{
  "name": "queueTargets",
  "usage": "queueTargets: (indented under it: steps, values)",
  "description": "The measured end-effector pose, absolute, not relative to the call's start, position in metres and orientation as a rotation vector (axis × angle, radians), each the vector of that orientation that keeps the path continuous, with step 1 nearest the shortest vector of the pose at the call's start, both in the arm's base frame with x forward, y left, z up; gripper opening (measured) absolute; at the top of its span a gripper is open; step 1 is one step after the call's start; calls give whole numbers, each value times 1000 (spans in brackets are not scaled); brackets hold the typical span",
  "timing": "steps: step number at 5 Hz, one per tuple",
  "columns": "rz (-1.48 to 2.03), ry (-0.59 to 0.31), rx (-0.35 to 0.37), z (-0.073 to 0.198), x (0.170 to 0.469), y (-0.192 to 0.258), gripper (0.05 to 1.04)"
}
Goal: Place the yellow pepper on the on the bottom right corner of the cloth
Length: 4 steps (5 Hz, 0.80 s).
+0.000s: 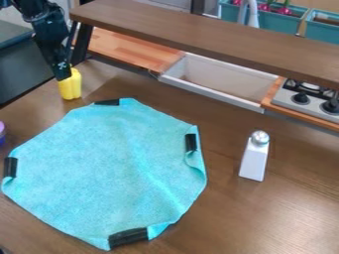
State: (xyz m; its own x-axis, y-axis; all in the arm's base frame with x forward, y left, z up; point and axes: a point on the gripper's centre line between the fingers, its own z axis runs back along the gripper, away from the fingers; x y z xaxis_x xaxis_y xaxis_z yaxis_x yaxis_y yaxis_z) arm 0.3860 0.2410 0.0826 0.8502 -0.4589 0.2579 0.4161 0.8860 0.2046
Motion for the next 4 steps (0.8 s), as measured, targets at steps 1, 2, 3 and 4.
queueTargets:
  steps: [1, 2, 3, 4]
  values:
    - [-430, -288, 152, 79, 397, 251, 1000]
    - [-409, -277, 161, 78, 409, 257, 999]
    - [-390, -263, 161, 73, 419, 262, 1000]
    - [-375, -262, 163, 75, 423, 265, 1000]
